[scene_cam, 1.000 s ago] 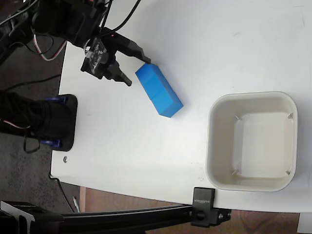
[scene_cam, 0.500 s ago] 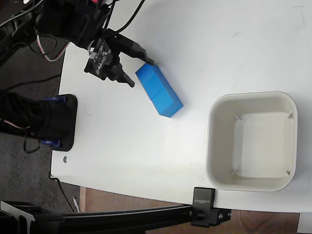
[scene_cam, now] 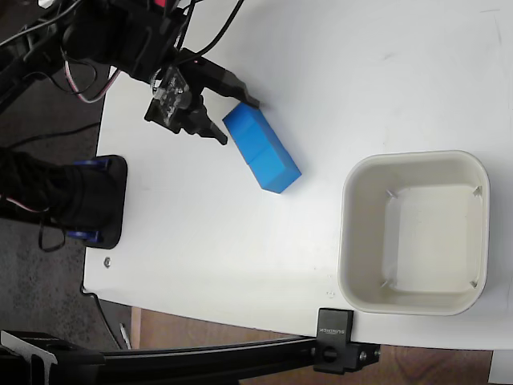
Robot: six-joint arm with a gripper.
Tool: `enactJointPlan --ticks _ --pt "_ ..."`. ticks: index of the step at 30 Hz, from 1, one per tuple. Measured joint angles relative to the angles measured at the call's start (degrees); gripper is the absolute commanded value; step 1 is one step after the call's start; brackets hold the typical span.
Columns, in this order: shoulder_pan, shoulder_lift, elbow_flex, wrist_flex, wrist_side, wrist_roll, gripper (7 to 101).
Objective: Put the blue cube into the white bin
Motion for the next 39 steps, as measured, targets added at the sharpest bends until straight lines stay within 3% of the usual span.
enactJointPlan --ticks 9,18,28,31,34,39 --pt "0.1 -0.5 0.9 -0.1 -0.1 0.4 98.9" --pt "0.2 -0.5 1.1 -0.1 0.0 0.5 90.1" --pt "0.0 -0.9 1.1 0.6 0.4 1.2 61.0" --pt "-0.6 -1.3 -0.2 4.7 1.3 2.5 55.6" --pt "-1.7 -2.5 -4.9 11.4 2.4 4.5 44.4" --pt "-4.5 -2.5 -9.1 18.5 4.7 7.3 42.7"
